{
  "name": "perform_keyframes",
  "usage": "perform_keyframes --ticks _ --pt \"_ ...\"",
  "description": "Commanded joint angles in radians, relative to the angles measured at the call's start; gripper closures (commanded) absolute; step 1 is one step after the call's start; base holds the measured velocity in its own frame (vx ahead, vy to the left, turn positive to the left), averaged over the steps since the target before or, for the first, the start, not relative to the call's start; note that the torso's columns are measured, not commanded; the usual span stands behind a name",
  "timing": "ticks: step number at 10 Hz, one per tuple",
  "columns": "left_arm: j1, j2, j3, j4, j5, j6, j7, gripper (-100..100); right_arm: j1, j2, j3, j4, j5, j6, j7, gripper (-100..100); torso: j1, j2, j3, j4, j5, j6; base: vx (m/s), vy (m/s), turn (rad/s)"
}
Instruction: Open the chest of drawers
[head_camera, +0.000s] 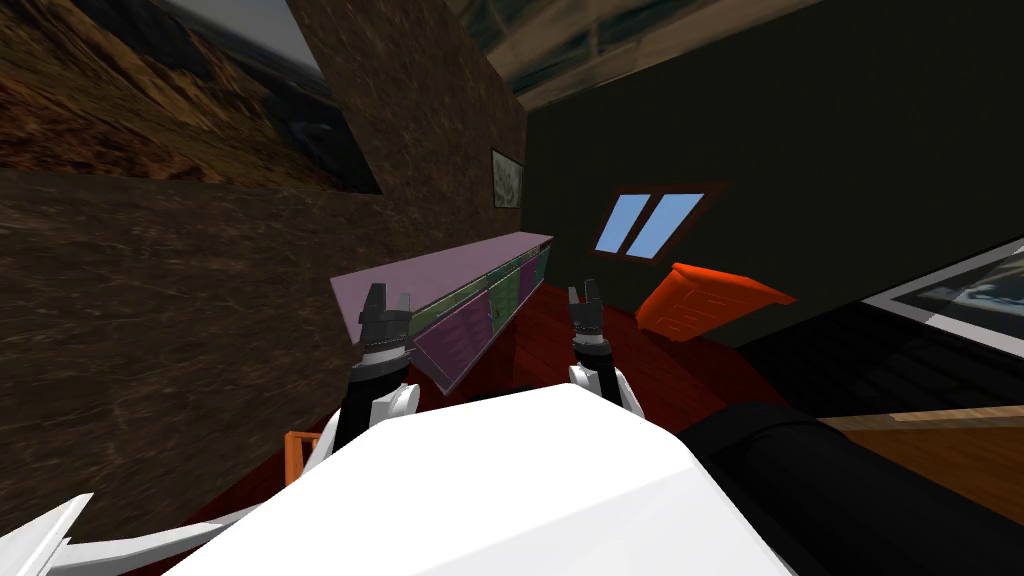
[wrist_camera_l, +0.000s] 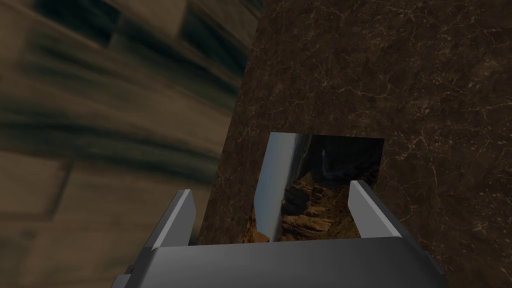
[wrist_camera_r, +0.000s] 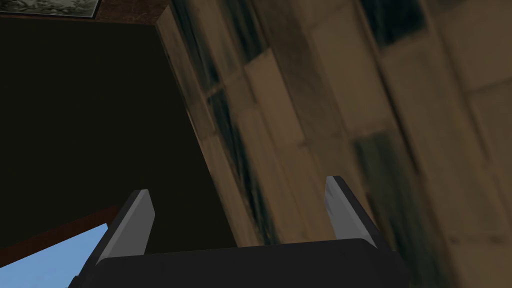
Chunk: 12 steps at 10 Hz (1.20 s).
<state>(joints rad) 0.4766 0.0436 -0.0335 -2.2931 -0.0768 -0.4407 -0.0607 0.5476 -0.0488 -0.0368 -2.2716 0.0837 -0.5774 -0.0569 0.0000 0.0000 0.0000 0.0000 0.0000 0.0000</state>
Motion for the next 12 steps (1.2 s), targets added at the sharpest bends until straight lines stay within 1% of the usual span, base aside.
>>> perform_keyframes --ticks 1,3,9,10,11,12 --pt "0.0 0.0 0.0 0.0 0.0 0.0 0.0 0 0.0 0.0 0.0 0.0 0.0 0.0 0.0 0 0.0 0.04 -0.082 0.041 0.0 0.0 0.0 0.0 0.0" --pt "0.0 0.0 0.0 0.0 0.0 0.0 0.0 0 0.0 0.0 0.0 0.0 0.0 0.0 0.0 0 0.0 0.175 -0.351 0.176 0.0 0.0 0.0 0.0 0.0" --pt "0.0 0.0 0.0 0.0 0.0 0.0 0.0 0 0.0 0.0 0.0 0.0 0.0 0.0 0.0 0 0.0 0.618 -1.234 0.617 0.0 0.0 0.0 0.0 0.0" --pt "-0.01 0.034 0.008 0.04 -0.002 -0.005 -0.005 -100 0.0 0.0 0.0 0.0 0.0 0.0 0.0 0 0.0 0.691 -1.382 0.691 0.0 0.0 0.063 -0.033 0.028" --pt "-0.015 0.044 0.012 0.06 -0.002 -0.007 -0.008 -100 0.0 0.0 0.0 0.0 0.0 0.0 0.0 0 -0.001 0.722 -1.453 0.723 0.0 0.0 0.103 -0.076 0.038" --pt "-0.021 0.053 0.017 0.083 -0.003 -0.01 -0.011 -100 0.0 0.0 0.0 0.0 0.0 0.0 0.0 0 -0.003 0.73 -1.473 0.733 -0.001 0.0 0.1 -0.079 0.036"
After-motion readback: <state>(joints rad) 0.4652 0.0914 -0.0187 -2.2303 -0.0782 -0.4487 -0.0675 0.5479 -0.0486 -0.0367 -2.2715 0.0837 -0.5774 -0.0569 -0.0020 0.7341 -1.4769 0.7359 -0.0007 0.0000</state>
